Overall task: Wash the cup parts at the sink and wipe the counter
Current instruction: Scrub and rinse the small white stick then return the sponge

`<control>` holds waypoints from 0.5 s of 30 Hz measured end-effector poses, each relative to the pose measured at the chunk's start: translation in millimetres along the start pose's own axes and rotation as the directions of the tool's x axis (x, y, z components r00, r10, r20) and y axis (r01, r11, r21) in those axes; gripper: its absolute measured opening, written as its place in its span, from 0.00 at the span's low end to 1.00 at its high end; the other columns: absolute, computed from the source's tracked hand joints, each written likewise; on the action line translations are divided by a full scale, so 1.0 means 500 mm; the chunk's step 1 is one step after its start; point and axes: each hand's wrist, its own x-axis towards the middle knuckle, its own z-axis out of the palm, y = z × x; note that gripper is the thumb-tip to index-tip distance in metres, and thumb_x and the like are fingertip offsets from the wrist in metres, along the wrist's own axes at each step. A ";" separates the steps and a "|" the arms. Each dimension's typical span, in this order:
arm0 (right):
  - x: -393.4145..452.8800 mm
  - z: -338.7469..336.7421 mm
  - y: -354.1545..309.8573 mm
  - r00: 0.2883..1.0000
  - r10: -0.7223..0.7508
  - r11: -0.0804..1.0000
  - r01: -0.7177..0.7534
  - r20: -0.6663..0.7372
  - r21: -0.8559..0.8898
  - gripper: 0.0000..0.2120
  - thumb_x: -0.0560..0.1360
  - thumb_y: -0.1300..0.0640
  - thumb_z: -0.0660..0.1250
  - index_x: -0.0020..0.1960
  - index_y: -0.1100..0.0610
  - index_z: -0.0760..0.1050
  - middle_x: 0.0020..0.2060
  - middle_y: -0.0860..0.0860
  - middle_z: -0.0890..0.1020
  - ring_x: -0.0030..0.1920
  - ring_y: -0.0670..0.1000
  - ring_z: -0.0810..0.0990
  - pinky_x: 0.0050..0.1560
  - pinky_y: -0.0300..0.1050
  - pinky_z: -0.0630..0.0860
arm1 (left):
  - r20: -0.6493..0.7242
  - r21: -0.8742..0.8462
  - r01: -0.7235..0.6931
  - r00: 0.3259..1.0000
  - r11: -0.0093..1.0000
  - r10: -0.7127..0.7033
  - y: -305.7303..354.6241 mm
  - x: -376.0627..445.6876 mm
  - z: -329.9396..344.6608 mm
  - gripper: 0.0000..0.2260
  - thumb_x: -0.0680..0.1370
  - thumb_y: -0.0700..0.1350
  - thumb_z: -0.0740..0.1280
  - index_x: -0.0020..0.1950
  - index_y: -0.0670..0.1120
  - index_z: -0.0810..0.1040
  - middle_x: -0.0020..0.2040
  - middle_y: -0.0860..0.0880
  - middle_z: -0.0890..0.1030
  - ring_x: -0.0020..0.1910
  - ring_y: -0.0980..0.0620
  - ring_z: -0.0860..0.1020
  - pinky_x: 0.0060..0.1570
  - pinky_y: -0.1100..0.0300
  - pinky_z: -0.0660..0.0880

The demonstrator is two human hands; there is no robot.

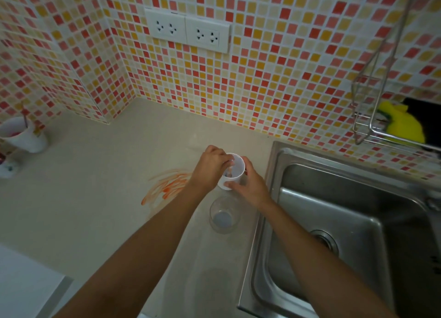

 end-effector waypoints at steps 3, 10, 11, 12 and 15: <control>-0.005 0.001 -0.007 1.000 -0.004 1.000 0.004 -0.008 0.003 0.37 0.70 0.49 0.75 0.73 0.49 0.59 0.69 0.49 0.71 0.65 0.51 0.73 0.65 0.48 0.71 | -0.018 0.056 -0.020 1.000 0.998 0.021 0.017 0.014 -0.026 0.12 0.71 0.39 0.75 0.53 0.40 0.83 0.50 0.41 0.84 0.49 0.43 0.80 0.55 0.54 0.75; -0.037 -0.060 0.013 0.998 0.059 0.997 -0.059 0.011 -0.048 0.51 0.67 0.55 0.78 0.78 0.48 0.48 0.75 0.52 0.63 0.72 0.53 0.65 0.69 0.56 0.68 | -0.286 -0.203 0.032 0.954 0.979 -0.090 0.061 0.023 -0.082 0.07 0.78 0.43 0.67 0.50 0.42 0.84 0.42 0.44 0.85 0.39 0.46 0.78 0.46 0.65 0.60; -0.053 -0.077 0.025 0.998 0.063 0.998 -0.064 -0.010 -0.020 0.50 0.67 0.58 0.78 0.78 0.49 0.49 0.74 0.52 0.64 0.72 0.53 0.65 0.69 0.54 0.68 | -0.293 -0.225 0.021 0.952 0.974 -0.088 0.076 0.020 -0.088 0.08 0.78 0.43 0.67 0.51 0.42 0.84 0.43 0.45 0.85 0.40 0.48 0.78 0.47 0.66 0.60; -0.070 -0.095 0.036 0.998 0.054 0.999 -0.054 -0.037 -0.001 0.49 0.68 0.60 0.77 0.78 0.50 0.49 0.73 0.51 0.65 0.72 0.52 0.66 0.68 0.49 0.69 | -0.289 -0.258 0.014 0.953 0.966 -0.091 0.092 0.016 -0.090 0.08 0.78 0.44 0.67 0.51 0.42 0.84 0.45 0.46 0.85 0.41 0.50 0.78 0.48 0.65 0.62; -0.126 -0.153 0.055 0.990 0.013 1.000 -0.016 -0.137 -0.022 0.45 0.69 0.58 0.76 0.78 0.51 0.53 0.71 0.47 0.67 0.71 0.47 0.66 0.66 0.43 0.68 | -0.240 -0.370 0.043 0.961 0.928 -0.140 0.139 0.014 -0.074 0.09 0.77 0.45 0.68 0.53 0.43 0.84 0.48 0.47 0.85 0.46 0.50 0.81 0.52 0.60 0.72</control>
